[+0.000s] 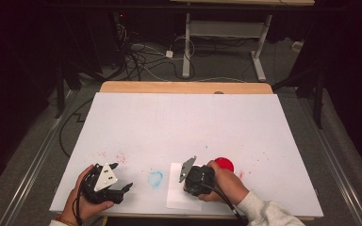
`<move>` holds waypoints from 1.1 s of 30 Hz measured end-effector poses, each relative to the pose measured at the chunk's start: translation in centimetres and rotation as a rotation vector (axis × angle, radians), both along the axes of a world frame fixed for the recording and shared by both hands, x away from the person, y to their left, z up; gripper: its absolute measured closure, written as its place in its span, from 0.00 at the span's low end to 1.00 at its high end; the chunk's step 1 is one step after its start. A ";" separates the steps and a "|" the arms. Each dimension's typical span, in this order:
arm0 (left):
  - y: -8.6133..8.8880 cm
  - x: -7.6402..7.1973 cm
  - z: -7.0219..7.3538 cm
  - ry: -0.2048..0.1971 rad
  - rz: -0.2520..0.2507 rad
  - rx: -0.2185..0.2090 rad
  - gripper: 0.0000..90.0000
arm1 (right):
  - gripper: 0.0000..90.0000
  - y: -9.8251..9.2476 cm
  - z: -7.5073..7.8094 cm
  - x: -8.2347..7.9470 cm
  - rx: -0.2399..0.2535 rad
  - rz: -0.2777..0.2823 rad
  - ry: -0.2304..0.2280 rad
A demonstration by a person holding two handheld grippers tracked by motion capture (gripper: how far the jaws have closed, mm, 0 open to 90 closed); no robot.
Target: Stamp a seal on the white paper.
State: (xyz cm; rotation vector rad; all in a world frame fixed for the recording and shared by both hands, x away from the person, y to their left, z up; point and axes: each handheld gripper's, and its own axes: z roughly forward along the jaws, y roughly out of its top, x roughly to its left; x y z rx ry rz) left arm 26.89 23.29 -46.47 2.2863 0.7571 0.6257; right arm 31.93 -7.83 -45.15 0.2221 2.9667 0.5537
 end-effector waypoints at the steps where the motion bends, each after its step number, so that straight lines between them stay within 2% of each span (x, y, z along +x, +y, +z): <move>1: 0.0 0.0 0.0 0.000 0.000 -0.001 0.20 | 0.85 0.0 0.1 0.0 -0.010 0.002 -0.001; 8: 0.0 0.0 0.0 0.003 0.005 0.001 0.20 | 0.85 -0.1 0.1 0.2 -0.007 0.004 0.012; 9: 0.0 0.0 -0.1 0.014 0.007 -0.004 0.20 | 0.85 -0.1 0.0 0.2 -0.001 0.002 0.013; 10: 0.0 0.0 0.0 0.003 0.004 0.001 0.20 | 0.85 -0.1 0.1 0.2 -0.002 0.003 0.014; 12: 0.0 0.0 -0.1 0.014 0.007 -0.006 0.20 | 0.85 0.0 0.0 0.1 -0.004 0.007 0.007; 20: 0.0 0.0 0.0 0.004 0.005 0.000 0.20 | 0.85 -0.1 0.1 0.2 -0.007 0.005 0.017; 22: -0.1 0.0 -0.1 0.015 0.005 -0.001 0.20 | 0.85 0.0 0.1 0.2 -0.001 0.002 0.016; 28: -0.1 0.1 -0.1 0.005 0.000 0.004 0.20 | 0.85 -0.1 0.1 0.1 -0.001 -0.004 0.008; 31: -0.1 0.0 -0.1 0.014 0.003 -0.003 0.20 | 0.85 -0.1 0.3 0.1 -0.009 0.003 0.007; 33: 0.0 0.1 0.0 0.004 0.002 -0.002 0.20 | 0.85 -0.3 0.8 0.2 0.025 -0.009 -0.004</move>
